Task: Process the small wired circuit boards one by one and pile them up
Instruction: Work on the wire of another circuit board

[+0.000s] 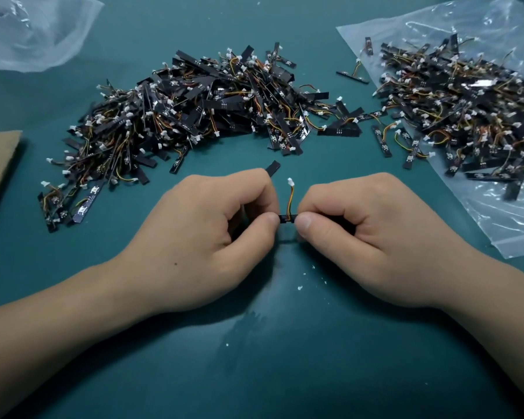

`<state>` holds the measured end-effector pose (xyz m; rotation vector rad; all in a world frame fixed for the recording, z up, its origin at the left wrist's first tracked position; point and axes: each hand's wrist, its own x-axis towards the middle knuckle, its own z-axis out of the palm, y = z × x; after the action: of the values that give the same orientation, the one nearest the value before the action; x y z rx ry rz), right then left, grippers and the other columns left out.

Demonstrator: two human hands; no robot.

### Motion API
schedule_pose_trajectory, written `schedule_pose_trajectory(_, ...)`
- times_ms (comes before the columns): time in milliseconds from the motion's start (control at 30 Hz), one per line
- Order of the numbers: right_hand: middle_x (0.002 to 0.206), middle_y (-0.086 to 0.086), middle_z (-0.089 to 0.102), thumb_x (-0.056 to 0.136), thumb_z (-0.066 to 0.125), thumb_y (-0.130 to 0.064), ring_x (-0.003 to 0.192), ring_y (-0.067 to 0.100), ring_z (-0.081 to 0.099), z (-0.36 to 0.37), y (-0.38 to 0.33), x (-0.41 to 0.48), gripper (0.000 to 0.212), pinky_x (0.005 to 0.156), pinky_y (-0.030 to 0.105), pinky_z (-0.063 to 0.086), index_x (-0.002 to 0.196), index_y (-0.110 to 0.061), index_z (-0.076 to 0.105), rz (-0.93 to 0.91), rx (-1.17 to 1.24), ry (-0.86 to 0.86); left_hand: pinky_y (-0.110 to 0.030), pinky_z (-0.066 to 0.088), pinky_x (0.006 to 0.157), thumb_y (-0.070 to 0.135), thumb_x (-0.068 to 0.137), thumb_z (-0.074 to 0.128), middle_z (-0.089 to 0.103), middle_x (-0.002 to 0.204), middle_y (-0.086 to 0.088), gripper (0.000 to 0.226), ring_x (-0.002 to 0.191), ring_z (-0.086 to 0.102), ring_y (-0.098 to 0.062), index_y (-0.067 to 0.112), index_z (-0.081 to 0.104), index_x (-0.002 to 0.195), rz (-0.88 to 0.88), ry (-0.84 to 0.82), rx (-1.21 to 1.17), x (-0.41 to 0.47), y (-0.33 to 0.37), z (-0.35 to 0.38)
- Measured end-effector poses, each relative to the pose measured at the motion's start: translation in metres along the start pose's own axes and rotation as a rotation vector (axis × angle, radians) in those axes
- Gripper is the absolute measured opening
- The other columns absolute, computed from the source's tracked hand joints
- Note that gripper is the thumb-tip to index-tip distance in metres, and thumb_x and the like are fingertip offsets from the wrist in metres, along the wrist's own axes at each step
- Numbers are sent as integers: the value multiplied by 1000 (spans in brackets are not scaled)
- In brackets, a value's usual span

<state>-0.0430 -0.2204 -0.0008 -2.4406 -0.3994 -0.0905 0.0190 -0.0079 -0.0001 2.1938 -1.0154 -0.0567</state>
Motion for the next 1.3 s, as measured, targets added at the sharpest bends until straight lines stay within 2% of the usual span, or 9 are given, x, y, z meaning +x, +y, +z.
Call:
schedule_pose_trajectory(133,62,-7,55,98,53,-35,64,18,54,-1,0,1,24,60,42,46,78,-27,63,5,8,-11,-33,41,54,29,92,57,55,63,8,10,58,53,-14,27,57,83,7,-1,22,0,-1,-1)
schedule_pose_trajectory(400,63,-11,54,99,53,-35,64,16,53,-2,-2,1,24,61,42,46,76,-33,59,6,23,-9,-27,40,52,28,93,57,57,63,7,8,55,53,-15,25,58,85,21,9,-40,1,-1,-1)
schedule_pose_trajectory(733,62,-1,53,99,51,-33,63,20,52,-2,0,0,31,59,42,44,74,-17,62,-16,28,-33,-26,40,52,32,93,55,57,62,6,11,55,54,-14,25,58,85,29,-7,-46,1,-1,-2)
schedule_pose_trajectory(833,62,-5,55,99,49,-37,63,18,54,-2,0,0,29,59,42,45,77,-24,63,-18,30,-13,-21,39,52,29,93,55,58,62,4,10,55,54,-15,24,58,85,36,-3,-77,2,-1,-2)
schedule_pose_trajectory(967,63,-6,55,100,52,-34,63,17,54,-1,2,0,27,59,41,45,79,-24,65,-19,5,-12,-28,42,54,26,93,57,58,63,4,8,57,55,-17,25,58,85,20,-1,-56,3,-2,-2)
schedule_pose_trajectory(1167,64,-6,56,100,53,-34,64,17,54,-1,2,1,26,60,42,45,80,-24,66,-16,3,-17,-27,42,54,28,94,55,59,64,3,10,58,55,-17,25,57,85,28,-3,-64,3,-1,-3)
schedule_pose_trajectory(1300,64,-8,56,100,53,-35,63,16,54,-1,1,1,24,60,41,46,80,-28,66,-10,0,-8,-19,38,53,26,93,57,58,63,4,9,56,55,-16,24,58,84,17,16,-64,3,0,-3)
